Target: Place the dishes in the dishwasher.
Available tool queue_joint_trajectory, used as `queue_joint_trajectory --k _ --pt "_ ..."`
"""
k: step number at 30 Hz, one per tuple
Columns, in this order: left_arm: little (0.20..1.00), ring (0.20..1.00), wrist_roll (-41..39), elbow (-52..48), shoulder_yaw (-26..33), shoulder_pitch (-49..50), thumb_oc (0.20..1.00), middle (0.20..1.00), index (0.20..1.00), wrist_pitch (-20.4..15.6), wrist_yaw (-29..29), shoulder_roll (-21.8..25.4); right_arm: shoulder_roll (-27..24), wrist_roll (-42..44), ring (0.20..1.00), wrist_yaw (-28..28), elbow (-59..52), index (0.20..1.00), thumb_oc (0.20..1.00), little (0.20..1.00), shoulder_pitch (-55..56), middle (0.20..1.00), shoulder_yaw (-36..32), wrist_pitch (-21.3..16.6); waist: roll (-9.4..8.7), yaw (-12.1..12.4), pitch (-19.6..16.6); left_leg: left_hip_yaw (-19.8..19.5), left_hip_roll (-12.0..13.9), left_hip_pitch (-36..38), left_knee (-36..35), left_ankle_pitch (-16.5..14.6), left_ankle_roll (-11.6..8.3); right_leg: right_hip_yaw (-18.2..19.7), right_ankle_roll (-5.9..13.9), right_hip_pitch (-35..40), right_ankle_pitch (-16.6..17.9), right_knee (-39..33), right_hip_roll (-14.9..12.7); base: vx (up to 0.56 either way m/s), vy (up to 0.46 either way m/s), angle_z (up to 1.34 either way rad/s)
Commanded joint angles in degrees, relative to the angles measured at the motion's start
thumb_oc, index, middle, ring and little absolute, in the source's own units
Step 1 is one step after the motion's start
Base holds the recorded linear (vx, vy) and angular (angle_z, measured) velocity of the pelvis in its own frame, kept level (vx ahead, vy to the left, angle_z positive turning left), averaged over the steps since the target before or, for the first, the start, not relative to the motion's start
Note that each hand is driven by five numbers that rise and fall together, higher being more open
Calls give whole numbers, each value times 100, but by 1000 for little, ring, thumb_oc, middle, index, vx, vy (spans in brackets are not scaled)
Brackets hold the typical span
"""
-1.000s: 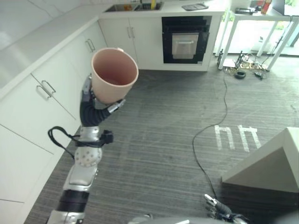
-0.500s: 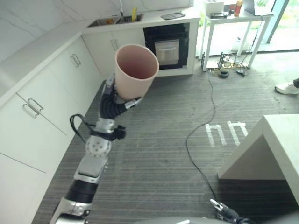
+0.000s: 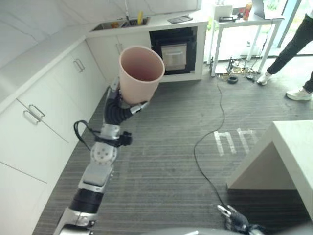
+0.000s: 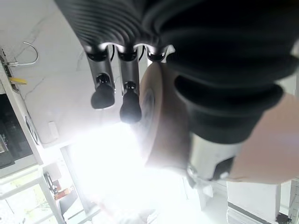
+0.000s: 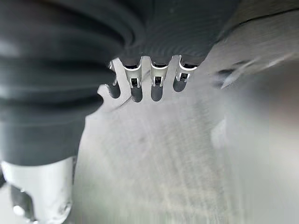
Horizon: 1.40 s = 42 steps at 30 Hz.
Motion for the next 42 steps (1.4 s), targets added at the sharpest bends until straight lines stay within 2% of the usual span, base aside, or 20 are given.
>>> queue_joint_trajectory --k 1,3,4,5,7,8,10,12,14,18,19,24,27,31,32,33,35,36,39,42 --pt "200 200 -109 67 252 -73 200 200 200 -305 243 198 321 53 1000 -19 -148 1000 1000 1000 -310 1000 100 -283 -457 -148 -38 79 -456 83 306 -548 90 1031 138 250 -105 -336 92 3 -159 0" --pt "200 200 -76 184 259 28 200 200 200 -479 319 168 256 -3 1000 10 -453 1000 1000 1000 -365 1000 158 -233 -570 -134 36 141 -383 -205 1089 -756 94 1097 76 193 -97 -257 41 -3 -166 6" --pt "200 200 -76 184 259 28 200 200 200 -479 319 168 256 -3 1000 10 -453 1000 1000 1000 -365 1000 158 -233 -570 -134 36 141 -383 -205 1089 -756 94 1097 76 193 -97 -257 41 -26 -285 18" --pt "200 200 -97 276 308 130 200 200 200 -682 331 166 151 0 1000 74 -733 1000 1000 1000 -414 1000 210 -229 -716 -39 207 102 -173 -968 2626 -660 64 1148 -81 167 -83 -163 28 42 -305 3" --pt "200 200 -107 424 383 218 200 200 200 -861 207 134 65 64 1000 198 -802 1000 1000 1000 -445 1000 211 -281 -707 65 420 -153 28 -1671 3560 -356 -83 1252 -210 274 -195 -76 186 106 -269 -7" --pt "200 200 -101 453 414 235 200 200 200 -890 165 122 58 57 1000 233 -800 1000 1000 1000 -449 1000 197 -283 -687 82 455 -133 50 -1760 3449 -189 -132 1240 -228 307 -235 -73 223 169 -37 -19" --pt "200 200 -86 475 458 327 200 200 200 -931 156 86 56 -29 1000 247 -888 1000 1000 1000 -451 1000 195 -229 -568 112 475 4 47 -1719 2176 401 -297 1135 -209 441 -370 -79 278 261 124 -27" --pt "200 200 -89 462 460 355 200 200 200 -927 177 67 54 -36 1000 183 -989 1000 1000 1000 -439 1000 221 -138 -510 124 456 30 83 -1705 1374 782 -378 1094 -200 500 -396 -108 287 269 200 -23" --pt "200 200 -92 504 443 414 200 200 200 -1003 187 2 1 4 1000 95 -1064 1000 1000 1000 -360 1000 283 -70 -439 113 429 57 364 -1709 315 1359 -613 993 -162 579 -491 -59 205 453 383 -27" --pt "200 200 -83 638 436 421 200 200 200 -1103 212 -7 -38 -19 1000 94 -1021 1000 1000 1000 -309 1000 294 -39 -436 33 348 433 445 -1495 242 1071 -580 815 -63 627 -748 225 -6 357 352 -11" --pt "200 200 -84 656 420 407 200 200 200 -1057 210 17 -25 78 1000 70 -957 1000 1000 1000 -276 1000 252 -8 -457 38 315 452 329 -1445 324 776 -467 835 -21 724 -890 385 -94 467 459 -5" --pt "200 200 -9 681 364 212 200 200 200 -953 -11 45 203 149 1000 -137 -1041 1000 1000 1000 -123 1000 113 21 -548 90 129 334 -253 -1287 310 323 -30 893 187 900 -1025 646 -320 393 467 -3" --pt "200 200 -7 776 204 -95 200 200 200 -863 -39 120 373 339 1000 -340 -1185 1000 1000 1000 -61 1000 -7 38 -624 33 60 158 -819 -997 43 28 454 944 582 483 -407 1823 -535 258 508 59" --pt "200 200 22 735 92 -204 200 200 200 -768 -157 183 522 372 1000 -438 -1415 1000 1000 1000 -6 1000 -35 -61 -658 39 66 206 -1136 -829 -4 -233 772 855 997 -179 428 3617 -767 130 351 75" --pt "200 200 56 624 28 -179 200 200 200 -702 -134 202 517 447 1000 -447 -1557 1000 1000 1000 -79 1000 -4 -93 -636 -56 155 133 -1178 -661 -4 -371 830 932 934 -755 284 3766 -453 81 189 38" --pt "200 200 99 596 -1 -184 200 200 200 -730 -115 197 453 459 1000 -451 -1765 1000 1000 1000 -98 1000 -5 -2 -540 -170 251 63 -1061 -561 -4 -305 793 809 707 -1122 120 3358 -267 87 143 31" --pt "200 200 102 574 -3 -186 200 200 200 -735 -143 197 399 466 1000 -399 -1836 1000 1000 1000 -101 1000 -36 25 -494 -220 321 -34 -1004 -426 -4 -351 739 744 648 -1341 119 3003 -381 146 -32 23" --pt "200 200 71 527 -28 -189 200 200 200 -707 -252 212 329 623 1000 -342 -1871 1000 1000 1000 -79 1000 -98 54 -542 -333 451 -246 -1004 -190 -4 -524 681 909 706 -1637 632 1757 -595 245 -108 31" --pt "200 200 112 479 -105 -136 200 200 200 -727 -345 207 378 673 1000 -307 -1793 1000 1000 1000 -97 1000 -157 12 -606 -373 473 -290 -1029 -24 -4 -721 668 1039 843 -1765 1145 972 -785 301 -142 36" --pt "200 200 104 448 -174 -39 200 200 200 -738 -436 218 453 695 1000 -295 -1682 1000 1000 1000 -77 1000 -184 -41 -661 -355 441 -131 -1016 234 -4 -978 636 848 961 -1692 1451 421 -1002 377 -172 19"
